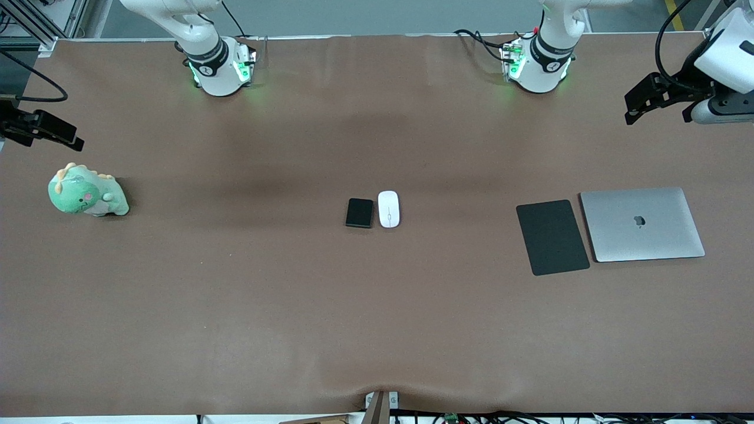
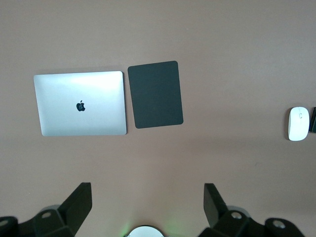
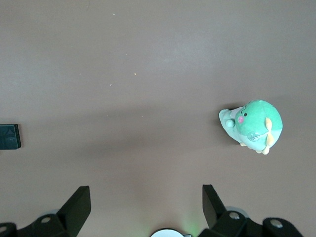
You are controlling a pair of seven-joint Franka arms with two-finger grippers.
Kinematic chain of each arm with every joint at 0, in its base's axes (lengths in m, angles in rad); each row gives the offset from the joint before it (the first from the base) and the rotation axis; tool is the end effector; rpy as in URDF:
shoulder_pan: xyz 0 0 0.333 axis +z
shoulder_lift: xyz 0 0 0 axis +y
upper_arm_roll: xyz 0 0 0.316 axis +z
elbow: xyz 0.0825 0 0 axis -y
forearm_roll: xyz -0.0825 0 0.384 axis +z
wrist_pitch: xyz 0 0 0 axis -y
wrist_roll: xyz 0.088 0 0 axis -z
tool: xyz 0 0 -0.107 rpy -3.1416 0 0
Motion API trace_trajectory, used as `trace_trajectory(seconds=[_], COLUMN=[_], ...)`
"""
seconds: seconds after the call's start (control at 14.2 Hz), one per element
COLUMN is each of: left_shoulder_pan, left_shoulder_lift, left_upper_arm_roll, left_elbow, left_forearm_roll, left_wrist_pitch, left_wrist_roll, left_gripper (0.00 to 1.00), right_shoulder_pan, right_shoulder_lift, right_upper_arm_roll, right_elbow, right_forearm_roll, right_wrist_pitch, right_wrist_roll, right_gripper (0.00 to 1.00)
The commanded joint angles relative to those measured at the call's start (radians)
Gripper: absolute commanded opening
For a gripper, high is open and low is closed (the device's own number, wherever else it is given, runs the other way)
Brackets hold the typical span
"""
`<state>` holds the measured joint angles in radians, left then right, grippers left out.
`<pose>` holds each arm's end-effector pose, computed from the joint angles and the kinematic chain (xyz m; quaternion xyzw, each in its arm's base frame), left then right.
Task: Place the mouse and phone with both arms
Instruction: 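Reach the left gripper toward the white mouse while the right gripper moves out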
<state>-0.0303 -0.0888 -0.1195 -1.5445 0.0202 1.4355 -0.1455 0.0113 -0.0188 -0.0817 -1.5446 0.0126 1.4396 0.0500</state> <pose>0.5063 -0.0774 0.6721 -0.9998 0.0006 0.0080 0.0167 0.5337 -0.0366 0.6360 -0.9973 0.0595 0.0430 0.0075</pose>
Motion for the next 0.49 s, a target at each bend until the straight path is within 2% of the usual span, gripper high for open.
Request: trace_trajectory(seconds=[0.0, 0.21, 0.42], left_shoulder_pan=[0.004, 0.001, -0.028], left_shoulder_lift=[0.009, 0.04, 0.136], left_upper_arm_roll=[0.001, 0.001, -0.017], left_elbow=[0.026, 0.029, 0.052], left_forearm_roll=[0.007, 0.006, 0.004], left_wrist_pitch=[-0.007, -0.006, 0.017], left_wrist_roll=[0.024, 0.009, -0.034], left_gripper=[1.0, 1.0, 1.0], right_shoulder_pan=[-0.007, -0.005, -0.001], right_shoulder_lift=[-0.012, -0.01, -0.007], right_upper_arm_roll=[0.006, 0.006, 0.008], right_elbow=[-0.011, -0.011, -0.012], right_forearm_roll=[-0.01, -0.01, -0.01], right_wrist_pitch=[-0.002, -0.002, -0.002], right_wrist_roll=[-0.004, -0.004, 0.002], right_gripper=[1.0, 1.0, 1.0])
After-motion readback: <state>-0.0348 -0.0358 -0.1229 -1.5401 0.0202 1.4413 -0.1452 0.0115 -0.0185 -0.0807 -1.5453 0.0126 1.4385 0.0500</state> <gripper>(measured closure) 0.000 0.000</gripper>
